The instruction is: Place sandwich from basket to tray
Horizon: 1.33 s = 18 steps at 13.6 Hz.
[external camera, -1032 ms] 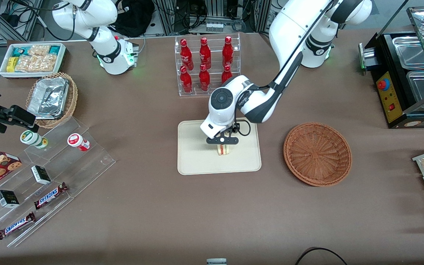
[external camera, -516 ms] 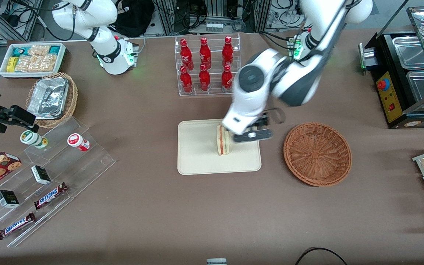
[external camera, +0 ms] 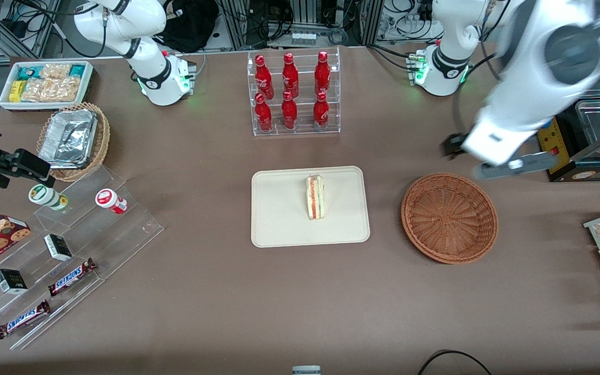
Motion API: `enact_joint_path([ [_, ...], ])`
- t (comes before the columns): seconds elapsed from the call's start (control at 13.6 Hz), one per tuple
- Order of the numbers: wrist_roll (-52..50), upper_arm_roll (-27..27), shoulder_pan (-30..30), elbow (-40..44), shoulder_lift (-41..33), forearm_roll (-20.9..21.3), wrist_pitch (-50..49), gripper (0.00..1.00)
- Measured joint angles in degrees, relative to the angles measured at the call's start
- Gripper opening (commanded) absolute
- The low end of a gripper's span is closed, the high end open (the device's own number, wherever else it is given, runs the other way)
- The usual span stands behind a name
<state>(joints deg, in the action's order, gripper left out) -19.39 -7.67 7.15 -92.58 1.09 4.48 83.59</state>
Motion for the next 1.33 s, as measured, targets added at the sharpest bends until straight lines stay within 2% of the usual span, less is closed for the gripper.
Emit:
enact_joint_path([
  [0.22,10.66,0.05,-6.53,-0.11,-4.43,-0.25,-3.66,1.00],
  [0.37,13.08,0.06,-8.32,0.07,-5.43,-0.31,-3.66,1.00],
  [1.33,14.36,-0.39,-8.49,5.67,-4.49,-0.31,-2.55,1.00],
])
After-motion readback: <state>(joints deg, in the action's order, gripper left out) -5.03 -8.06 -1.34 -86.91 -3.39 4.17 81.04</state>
